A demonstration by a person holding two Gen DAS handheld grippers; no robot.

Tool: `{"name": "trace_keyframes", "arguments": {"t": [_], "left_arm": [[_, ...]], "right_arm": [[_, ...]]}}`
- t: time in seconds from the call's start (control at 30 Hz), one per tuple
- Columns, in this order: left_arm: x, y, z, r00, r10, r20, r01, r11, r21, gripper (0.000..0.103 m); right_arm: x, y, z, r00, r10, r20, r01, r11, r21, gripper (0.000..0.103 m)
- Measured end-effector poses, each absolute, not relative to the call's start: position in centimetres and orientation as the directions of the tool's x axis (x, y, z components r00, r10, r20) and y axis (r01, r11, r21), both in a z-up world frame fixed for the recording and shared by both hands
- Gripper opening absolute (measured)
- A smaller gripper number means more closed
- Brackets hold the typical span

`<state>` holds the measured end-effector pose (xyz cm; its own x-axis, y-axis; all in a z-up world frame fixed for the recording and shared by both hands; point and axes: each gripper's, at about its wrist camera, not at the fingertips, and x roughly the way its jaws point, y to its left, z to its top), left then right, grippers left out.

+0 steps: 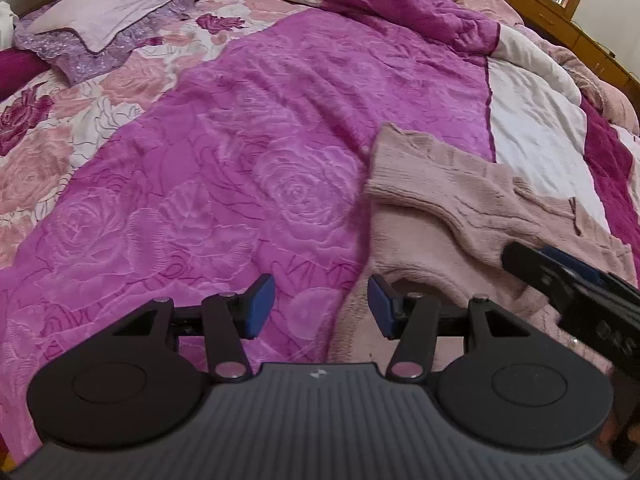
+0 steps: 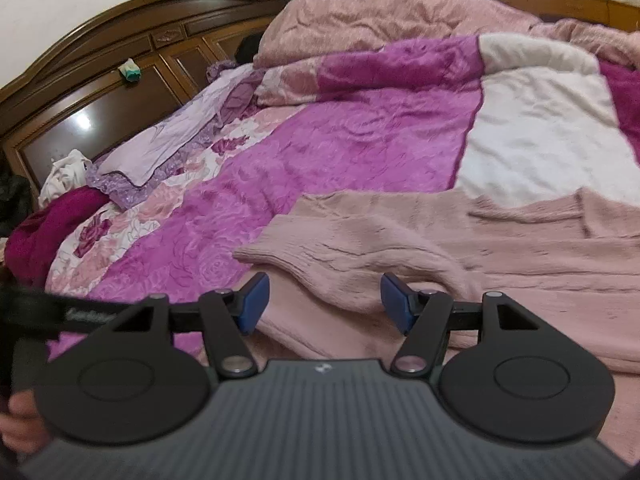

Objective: Fold small clothes
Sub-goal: 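Grasp the cardigan's other side edge with the right gripper and lift it, then fold the lifted side over the body with the right gripper, release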

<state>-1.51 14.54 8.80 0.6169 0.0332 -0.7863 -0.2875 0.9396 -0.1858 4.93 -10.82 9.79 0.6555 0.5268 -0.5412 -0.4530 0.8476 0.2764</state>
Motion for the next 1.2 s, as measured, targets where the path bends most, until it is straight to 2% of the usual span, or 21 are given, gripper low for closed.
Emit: {"name": "trace_keyframes", "arguments": {"t": [0.4,0.53,0.6,0.63,0.67,0.97,1.2], "left_arm": [[-1.8,15.3,8.3,0.625,0.022,-0.780,-0.289,0.935,-0.206,0.059],[-2.0,16.0,8.2,0.626,0.021,-0.780,-0.304,0.927,-0.218,0.059],[-2.1,16.2,8.2,0.628,0.015,-0.778,-0.308,0.923,-0.231,0.059],[-2.1,16.3,8.2,0.631,0.012,-0.776,-0.307,0.922,-0.235,0.059],[-2.1,16.3,8.3,0.633,0.011,-0.774,-0.305,0.923,-0.236,0.059],[-1.7,14.4,9.7,0.664,-0.015,-0.748,-0.235,0.945,-0.228,0.059],[-0.8,12.6,10.5,0.679,-0.038,-0.734,-0.188,0.957,-0.223,0.059]], "right_arm": [[8.4,-5.9,8.5,0.579,0.580,-0.573,-0.529,0.802,0.278,0.064],[9.4,-4.5,7.8,0.573,0.543,-0.613,-0.536,0.815,0.220,0.048],[9.5,-4.4,7.7,0.589,0.521,-0.618,-0.527,0.827,0.195,0.026],[9.6,-4.7,7.8,0.595,0.516,-0.616,-0.517,0.833,0.199,0.022],[9.7,-5.2,8.0,0.595,0.526,-0.608,-0.507,0.832,0.225,0.012],[8.5,-11.8,12.0,0.721,0.506,-0.473,-0.405,0.862,0.304,0.010],[6.6,-17.9,14.2,0.809,0.430,-0.402,-0.314,0.893,0.322,0.010]]}}
